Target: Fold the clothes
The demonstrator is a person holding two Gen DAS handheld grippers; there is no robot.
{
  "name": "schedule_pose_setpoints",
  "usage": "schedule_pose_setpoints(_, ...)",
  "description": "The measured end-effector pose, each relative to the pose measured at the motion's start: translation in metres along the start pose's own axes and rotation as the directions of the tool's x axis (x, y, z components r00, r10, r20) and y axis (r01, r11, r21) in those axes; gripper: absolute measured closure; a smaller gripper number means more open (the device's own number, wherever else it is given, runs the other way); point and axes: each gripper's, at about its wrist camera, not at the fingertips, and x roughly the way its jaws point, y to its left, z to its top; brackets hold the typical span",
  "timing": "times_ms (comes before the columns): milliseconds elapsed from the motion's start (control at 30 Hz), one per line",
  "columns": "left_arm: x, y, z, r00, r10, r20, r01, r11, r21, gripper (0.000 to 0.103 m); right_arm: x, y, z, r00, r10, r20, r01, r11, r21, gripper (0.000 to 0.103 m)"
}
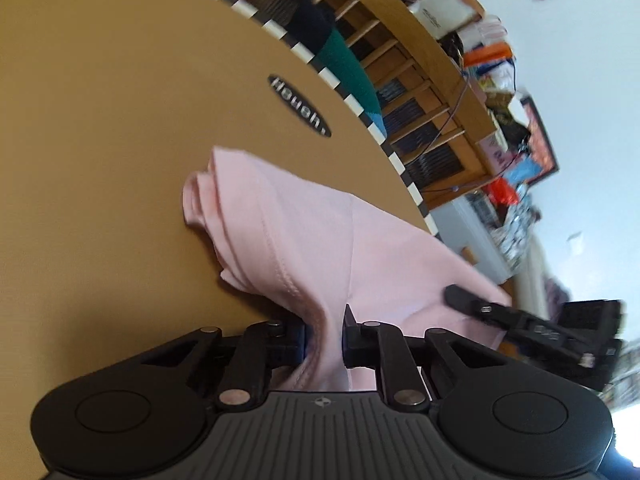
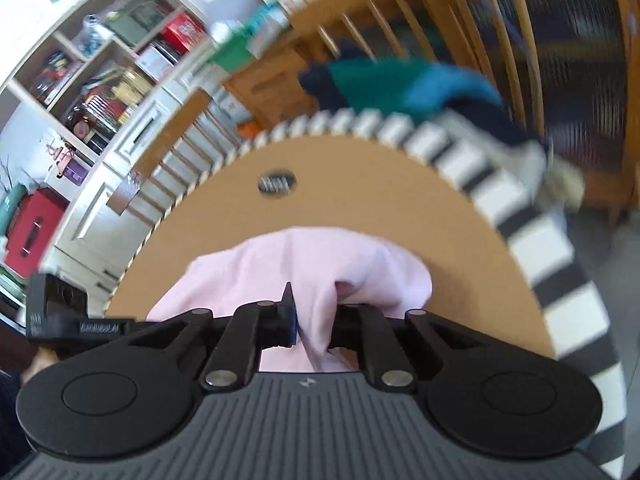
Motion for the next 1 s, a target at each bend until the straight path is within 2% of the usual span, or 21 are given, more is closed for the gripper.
schedule_pose_setpoints(33,0.002,-0.002,0.006,1.000,0.011,0.009,-0.011,1.000,0.013,0.087,-0.003,0.014,0.001,0.999,-0.034,0.040,0.037,0.996,-0.077,0.093)
schedule_pose_setpoints(100,0.005,-0.006,0.019,0.999,0.032,0.027,-0.033,0.999,0.038,0.088,-0.008,0.048,0.001,0.985,-0.096,0.146,0.131,0.959,-0.252,0.093)
schedule_pose_setpoints(167,0.008,-0.009,0.031,0.998,0.052,0.046,-0.055,0.996,0.064,0.088,-0.016,0.072,0.004,0.968,-0.105,0.227,0.177,0.928,-0.326,0.093)
schedule_pose_setpoints(267,0.013,-0.015,0.050,0.994,0.081,0.076,-0.089,0.991,0.100,0.087,-0.018,0.068,0.018,0.952,-0.128,0.278,0.199,0.949,-0.245,0.093)
schedule_pose_setpoints(333,0.017,-0.019,0.062,0.990,0.100,0.096,-0.112,0.986,0.124,0.087,0.006,0.037,0.027,0.949,-0.243,0.203,0.272,0.953,-0.131,0.083)
schedule_pose_setpoints(367,0.018,-0.021,0.069,0.988,0.110,0.106,-0.124,0.983,0.136,0.086,0.019,0.019,0.031,0.941,-0.308,0.142,0.320,0.945,-0.070,0.068)
schedule_pose_setpoints(400,0.020,-0.023,0.075,0.986,0.119,0.116,-0.135,0.980,0.147,0.086,0.024,0.001,0.034,0.943,-0.324,0.083,0.324,0.946,0.010,0.065)
schedule_pose_setpoints(433,0.022,-0.024,0.081,0.984,0.128,0.127,-0.147,0.976,0.159,0.085,0.018,-0.013,0.035,0.946,-0.316,0.073,0.310,0.947,0.083,0.065)
schedule_pose_setpoints(467,0.023,-0.026,0.087,0.981,0.137,0.137,-0.159,0.972,0.170,0.083,0.006,-0.022,0.033,0.948,-0.301,0.107,0.287,0.950,0.125,0.061)
schedule_pose_setpoints(500,0.025,-0.028,0.094,0.978,0.145,0.148,-0.171,0.968,0.181,0.081,-0.009,-0.028,0.031,0.944,-0.291,0.155,0.269,0.952,0.148,0.048)
schedule_pose_setpoints(533,0.027,-0.030,0.100,0.975,0.154,0.158,-0.183,0.964,0.192,0.076,-0.021,-0.033,0.030,0.937,-0.292,0.192,0.262,0.951,0.167,0.044)
schedule_pose_setpoints(567,0.028,-0.032,0.106,0.972,0.162,0.169,-0.195,0.960,0.203,0.070,-0.028,-0.037,0.030,0.934,-0.287,0.213,0.249,0.950,0.186,0.045)
schedule_pose_setpoints(600,0.026,-0.033,0.107,0.969,0.160,0.189,-0.198,0.958,0.206,0.068,-0.033,-0.041,0.030,0.931,-0.281,0.231,0.237,0.950,0.202,0.053)
schedule_pose_setpoints(633,0.022,-0.033,0.106,0.965,0.154,0.211,-0.198,0.958,0.206,0.061,-0.034,-0.044,0.031,0.929,-0.278,0.243,0.230,0.951,0.207,0.058)
schedule_pose_setpoints(700,0.016,-0.037,0.105,0.961,0.141,0.240,-0.190,0.962,0.196,0.050,-0.024,-0.041,0.033,0.937,-0.258,0.237,0.225,0.961,0.159,0.076)
schedule_pose_setpoints(767,0.011,-0.044,0.104,0.952,0.147,0.268,-0.203,0.959,0.196,0.036,-0.005,-0.032,0.037,0.941,-0.282,0.185,0.274,0.959,0.069,0.081)
schedule_pose_setpoints(833,0.003,-0.051,0.100,0.940,0.179,0.291,-0.244,0.948,0.205,0.033,0.014,-0.022,0.038,0.912,-0.387,0.138,0.392,0.920,-0.009,0.076)
schedule_pose_setpoints(867,0.000,-0.053,0.098,0.933,0.194,0.303,-0.263,0.942,0.208,0.033,0.014,-0.020,0.035,0.916,-0.380,0.130,0.382,0.924,0.013,0.069)
schedule_pose_setpoints(900,-0.007,-0.055,0.094,0.932,0.185,0.313,-0.257,0.943,0.209,0.033,0.012,-0.019,0.032,0.921,-0.369,0.123,0.367,0.929,0.038,0.058)
schedule_pose_setpoints(933,-0.014,-0.054,0.086,0.938,0.160,0.308,-0.230,0.950,0.209,0.033,0.008,-0.021,0.025,0.939,-0.321,0.126,0.313,0.947,0.079,0.052)
schedule_pose_setpoints(1000,-0.027,-0.052,0.070,0.952,0.104,0.288,-0.168,0.964,0.206,0.033,0.006,-0.023,0.014,0.955,-0.282,0.094,0.274,0.958,0.088,0.050)
